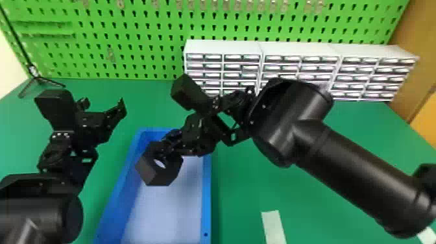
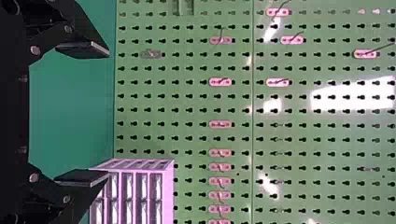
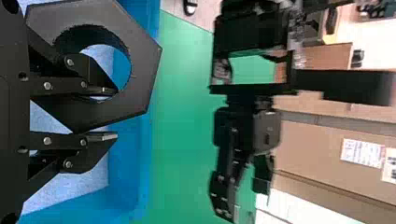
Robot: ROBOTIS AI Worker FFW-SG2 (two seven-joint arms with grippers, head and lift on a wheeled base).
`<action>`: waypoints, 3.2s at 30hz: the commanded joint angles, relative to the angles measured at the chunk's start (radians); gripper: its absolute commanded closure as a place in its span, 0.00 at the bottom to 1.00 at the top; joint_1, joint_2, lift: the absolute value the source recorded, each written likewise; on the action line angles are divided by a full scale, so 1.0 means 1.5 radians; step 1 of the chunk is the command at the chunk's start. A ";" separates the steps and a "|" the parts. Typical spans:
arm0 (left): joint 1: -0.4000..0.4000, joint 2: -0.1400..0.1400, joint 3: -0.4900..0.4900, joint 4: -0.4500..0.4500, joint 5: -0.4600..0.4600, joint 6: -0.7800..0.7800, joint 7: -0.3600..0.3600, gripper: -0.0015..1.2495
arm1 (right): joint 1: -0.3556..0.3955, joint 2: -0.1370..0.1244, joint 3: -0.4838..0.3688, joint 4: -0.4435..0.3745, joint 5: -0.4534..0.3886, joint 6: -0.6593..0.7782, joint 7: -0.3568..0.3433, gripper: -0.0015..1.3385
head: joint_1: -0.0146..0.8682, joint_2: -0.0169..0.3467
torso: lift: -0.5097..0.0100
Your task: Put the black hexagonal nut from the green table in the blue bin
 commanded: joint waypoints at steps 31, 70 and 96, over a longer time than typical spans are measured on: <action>0.002 0.000 0.000 0.000 0.003 0.002 0.000 0.28 | -0.001 0.008 0.076 0.055 -0.016 -0.020 -0.028 0.75 | 0.79 0.12 | 0.80; 0.003 0.000 -0.002 0.000 0.005 0.002 0.001 0.28 | 0.005 0.002 0.065 0.043 0.004 -0.023 -0.028 0.08 | 0.79 0.12 | 0.80; 0.005 0.000 0.002 -0.001 0.008 0.002 0.001 0.28 | 0.028 -0.021 -0.124 0.009 -0.012 -0.011 0.030 0.08 | 0.79 0.12 | 0.80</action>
